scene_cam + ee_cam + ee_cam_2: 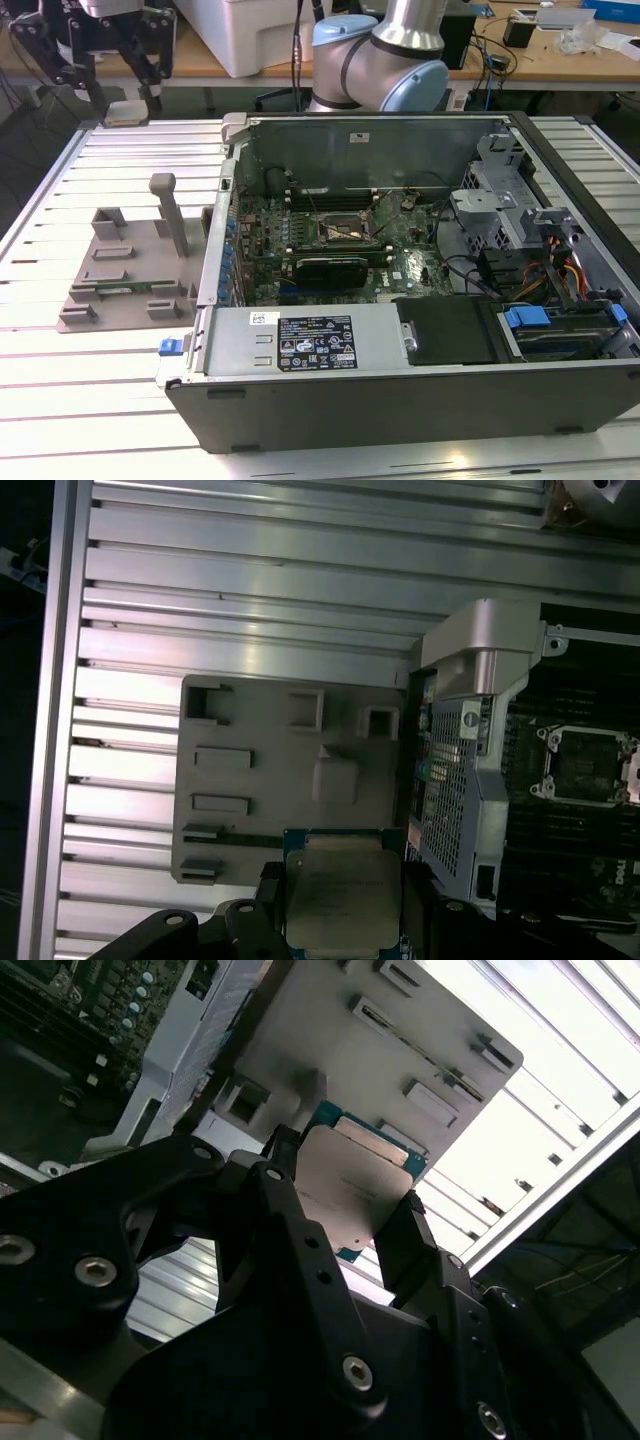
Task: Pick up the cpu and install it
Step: 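Pick up the cpu and move it towards the insertion slot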
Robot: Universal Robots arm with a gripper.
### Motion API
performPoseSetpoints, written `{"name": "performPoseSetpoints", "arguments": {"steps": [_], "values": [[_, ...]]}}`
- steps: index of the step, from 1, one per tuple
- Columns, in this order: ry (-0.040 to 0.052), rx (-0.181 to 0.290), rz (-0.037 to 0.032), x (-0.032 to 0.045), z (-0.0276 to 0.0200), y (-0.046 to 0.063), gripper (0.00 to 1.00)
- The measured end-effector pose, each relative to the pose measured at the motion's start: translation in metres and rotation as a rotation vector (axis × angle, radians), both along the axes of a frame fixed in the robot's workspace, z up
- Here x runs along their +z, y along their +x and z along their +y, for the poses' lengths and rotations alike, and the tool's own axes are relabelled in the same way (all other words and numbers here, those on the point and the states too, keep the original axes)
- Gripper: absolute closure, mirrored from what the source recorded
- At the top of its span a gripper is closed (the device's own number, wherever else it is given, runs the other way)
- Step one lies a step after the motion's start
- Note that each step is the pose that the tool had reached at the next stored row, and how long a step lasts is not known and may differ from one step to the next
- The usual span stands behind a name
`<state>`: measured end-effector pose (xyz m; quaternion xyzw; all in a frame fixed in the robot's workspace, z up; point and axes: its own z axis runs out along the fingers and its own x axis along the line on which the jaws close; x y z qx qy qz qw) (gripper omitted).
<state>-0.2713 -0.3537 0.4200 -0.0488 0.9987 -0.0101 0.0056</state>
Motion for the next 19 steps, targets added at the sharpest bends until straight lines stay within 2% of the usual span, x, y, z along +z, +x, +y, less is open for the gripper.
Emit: {"name": "performPoseSetpoints", "arguments": {"steps": [10,12,19], "values": [[-0.0001,0.000,0.0002,0.0000,0.0003,0.031,0.45],[0.0000,0.000,0.0002,0.0000,0.0009,0.042,0.45],[-0.0005,0.000,0.0008,0.0000,0.0029,0.068,0.45]]}}
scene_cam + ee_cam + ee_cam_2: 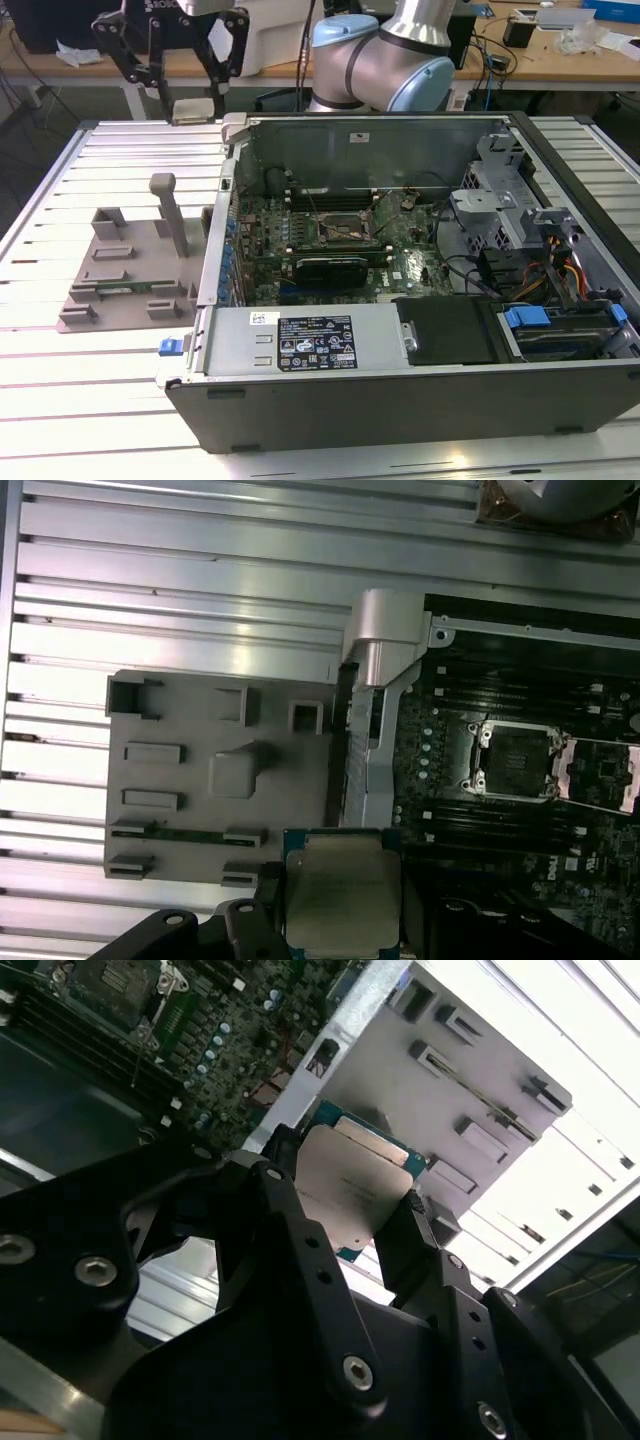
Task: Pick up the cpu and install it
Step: 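Pick up the cpu and move it towards the insertion slot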
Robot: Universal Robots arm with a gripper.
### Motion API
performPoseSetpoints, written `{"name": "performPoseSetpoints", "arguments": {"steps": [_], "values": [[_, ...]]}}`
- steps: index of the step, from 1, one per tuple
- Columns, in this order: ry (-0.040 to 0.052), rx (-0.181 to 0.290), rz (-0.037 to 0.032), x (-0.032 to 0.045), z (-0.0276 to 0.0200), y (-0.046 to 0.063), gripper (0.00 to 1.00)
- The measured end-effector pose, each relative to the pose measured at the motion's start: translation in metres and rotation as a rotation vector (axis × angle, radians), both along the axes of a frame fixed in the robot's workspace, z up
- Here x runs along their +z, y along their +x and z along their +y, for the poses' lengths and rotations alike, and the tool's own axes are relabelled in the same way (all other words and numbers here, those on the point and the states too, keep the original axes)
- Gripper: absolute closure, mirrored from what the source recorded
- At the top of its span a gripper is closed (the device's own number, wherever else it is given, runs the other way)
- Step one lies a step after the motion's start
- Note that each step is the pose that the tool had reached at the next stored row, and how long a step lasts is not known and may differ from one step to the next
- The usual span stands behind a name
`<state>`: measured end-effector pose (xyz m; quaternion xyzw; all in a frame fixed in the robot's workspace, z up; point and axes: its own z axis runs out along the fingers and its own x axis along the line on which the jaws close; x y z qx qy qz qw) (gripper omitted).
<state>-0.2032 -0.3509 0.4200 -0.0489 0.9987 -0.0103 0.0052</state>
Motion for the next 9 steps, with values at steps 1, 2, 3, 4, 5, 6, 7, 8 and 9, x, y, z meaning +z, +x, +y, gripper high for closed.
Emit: {"name": "performPoseSetpoints", "arguments": {"steps": [1,2,3,4,5,6,7,8,9], "values": [[-0.0001,0.000,0.0002,0.0001,0.0003,0.004,0.45],[0.0000,0.000,0.0005,0.0000,0.0008,0.008,0.45],[-0.0001,0.000,0.0007,0.0001,0.0011,0.011,0.45],[-0.0001,0.000,0.0010,0.0001,0.0016,0.014,0.45],[-0.0001,0.000,0.0028,0.0000,0.0031,0.022,0.45],[0.0000,0.000,0.0056,-0.0005,0.0057,0.030,0.45],[0.0000,0.000,0.0092,-0.0015,0.0089,0.038,0.45],[0.0000,0.000,0.0130,-0.0039,0.0126,0.045,0.45],[0.0000,0.000,0.0200,-0.0091,0.0169,0.055,0.45]]}}
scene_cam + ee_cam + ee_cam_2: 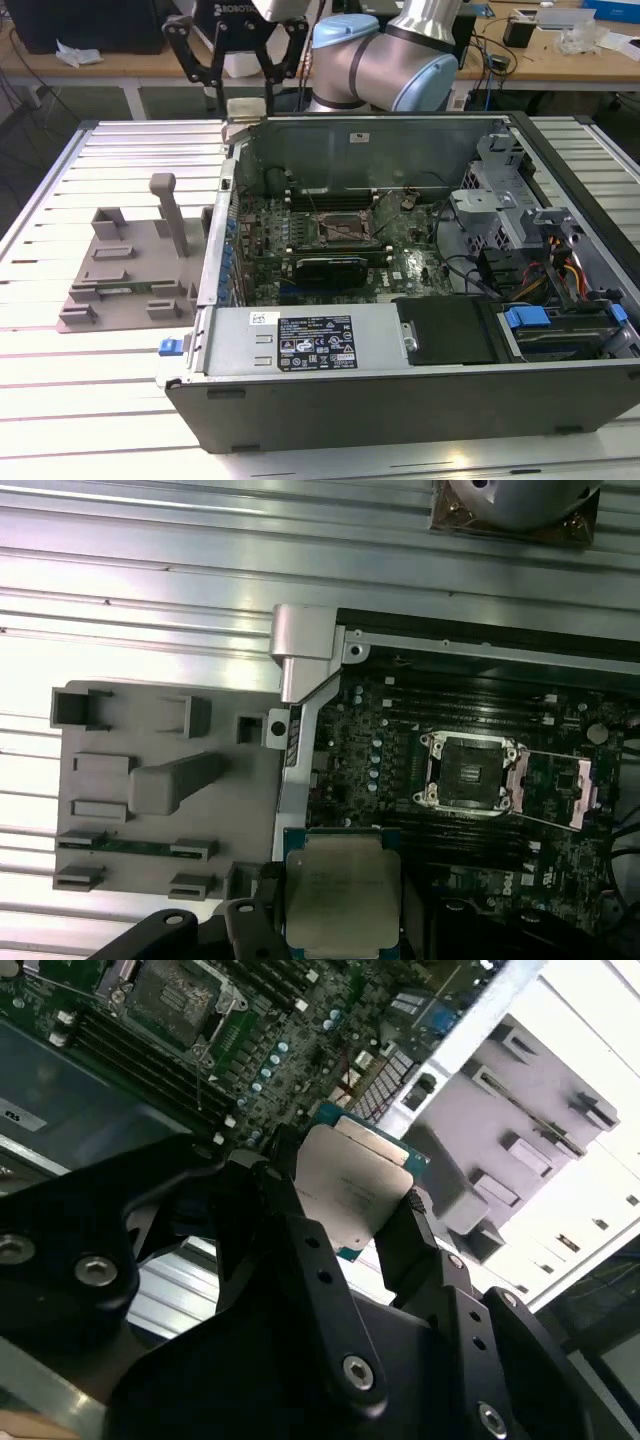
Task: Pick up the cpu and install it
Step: 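Pick up the cpu and move it towards the insertion slot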
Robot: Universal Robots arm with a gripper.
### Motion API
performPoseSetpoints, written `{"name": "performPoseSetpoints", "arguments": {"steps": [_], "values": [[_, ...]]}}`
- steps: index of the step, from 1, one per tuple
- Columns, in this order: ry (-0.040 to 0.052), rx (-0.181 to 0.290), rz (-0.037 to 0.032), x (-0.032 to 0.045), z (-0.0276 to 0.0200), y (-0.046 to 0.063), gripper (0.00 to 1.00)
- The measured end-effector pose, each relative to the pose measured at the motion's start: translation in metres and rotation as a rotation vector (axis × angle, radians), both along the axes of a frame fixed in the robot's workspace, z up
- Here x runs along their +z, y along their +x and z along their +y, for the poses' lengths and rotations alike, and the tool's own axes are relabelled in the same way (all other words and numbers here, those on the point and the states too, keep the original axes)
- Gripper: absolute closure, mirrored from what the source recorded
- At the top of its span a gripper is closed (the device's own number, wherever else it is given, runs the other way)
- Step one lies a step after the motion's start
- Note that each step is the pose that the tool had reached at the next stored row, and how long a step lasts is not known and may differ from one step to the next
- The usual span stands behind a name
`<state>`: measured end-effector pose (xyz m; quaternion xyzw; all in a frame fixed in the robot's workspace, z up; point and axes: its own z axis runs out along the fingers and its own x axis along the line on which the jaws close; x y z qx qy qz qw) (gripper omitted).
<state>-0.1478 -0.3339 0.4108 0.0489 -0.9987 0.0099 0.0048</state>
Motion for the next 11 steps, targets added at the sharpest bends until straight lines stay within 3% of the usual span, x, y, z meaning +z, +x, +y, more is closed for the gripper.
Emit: {"name": "performPoseSetpoints", "arguments": {"steps": [4,11], "values": [[0.0000,0.000,0.0084,-0.0101,0.0024,0.017,0.45],[-0.0001,0.000,0.0136,-0.0194,0.0035,0.036,0.45]]}}
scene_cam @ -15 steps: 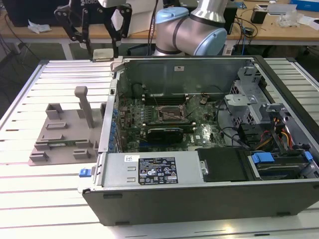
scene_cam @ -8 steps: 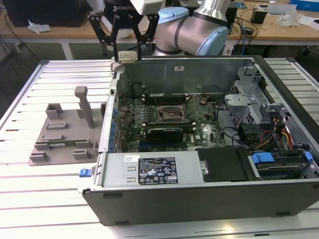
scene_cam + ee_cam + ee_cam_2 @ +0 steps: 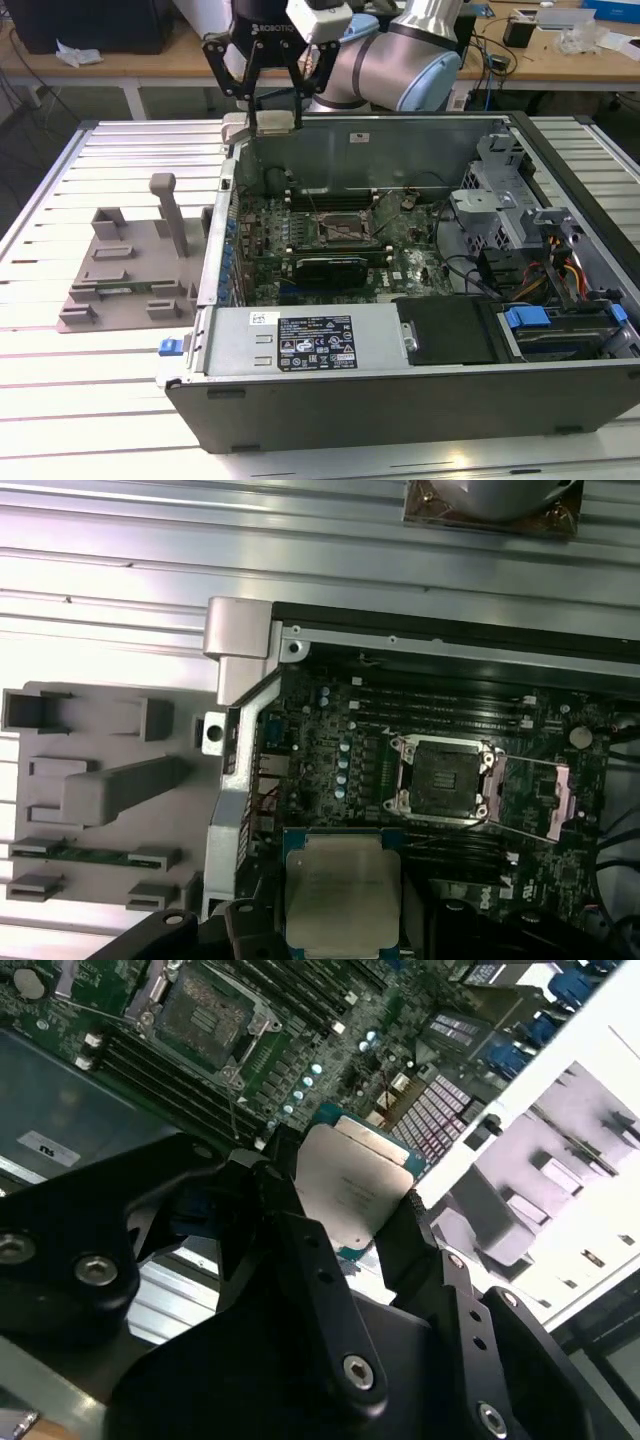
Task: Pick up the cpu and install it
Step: 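Pick up the cpu and move it towards the insertion slot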
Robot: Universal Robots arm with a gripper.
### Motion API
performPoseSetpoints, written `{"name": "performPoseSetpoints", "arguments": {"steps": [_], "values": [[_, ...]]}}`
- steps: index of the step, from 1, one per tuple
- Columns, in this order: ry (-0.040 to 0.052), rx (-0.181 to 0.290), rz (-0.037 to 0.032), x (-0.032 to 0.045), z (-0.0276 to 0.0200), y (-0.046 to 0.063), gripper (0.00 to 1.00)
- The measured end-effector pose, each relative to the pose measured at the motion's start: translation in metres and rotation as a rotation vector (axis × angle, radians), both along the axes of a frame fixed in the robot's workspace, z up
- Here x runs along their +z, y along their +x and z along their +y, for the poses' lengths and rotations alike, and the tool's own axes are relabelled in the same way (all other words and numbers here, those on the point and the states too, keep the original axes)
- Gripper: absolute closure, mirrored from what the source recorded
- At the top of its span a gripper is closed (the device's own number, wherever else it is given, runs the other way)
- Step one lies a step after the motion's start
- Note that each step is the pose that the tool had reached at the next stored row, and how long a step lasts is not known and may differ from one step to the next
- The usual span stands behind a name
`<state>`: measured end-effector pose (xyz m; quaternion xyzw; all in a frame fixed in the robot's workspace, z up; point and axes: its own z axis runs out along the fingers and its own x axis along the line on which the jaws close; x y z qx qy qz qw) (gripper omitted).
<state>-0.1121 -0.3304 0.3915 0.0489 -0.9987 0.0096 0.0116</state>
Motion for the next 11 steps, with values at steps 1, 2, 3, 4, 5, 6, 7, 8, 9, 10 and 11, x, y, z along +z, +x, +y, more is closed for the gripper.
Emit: {"name": "performPoseSetpoints", "arguments": {"steps": [1,2,3,4,5,6,7,8,9,10,11], "values": [[0.0000,0.000,0.0010,-0.0018,0.0000,0.004,0.45],[0.0000,0.000,0.0025,-0.0048,0.0001,0.009,0.45],[0.0001,0.000,0.0033,-0.0066,0.0001,0.012,0.45],[0.0000,0.000,0.0039,-0.0074,0.0000,0.014,0.45],[0.0000,0.000,0.0045,-0.0086,0.0000,0.017,0.45],[0.0000,0.000,0.0050,-0.0097,0.0000,0.018,0.45],[0.0001,0.000,0.0052,-0.0107,0.0000,0.020,0.45],[0.0001,0.000,0.0055,-0.0116,0.0000,0.021,0.45],[0.0001,0.000,0.0057,-0.0123,0.0001,0.022,0.45],[0.0001,0.000,0.0059,-0.0132,0.0001,0.023,0.45],[0.0000,0.000,0.0064,-0.0146,0.0001,0.025,0.45]]}}
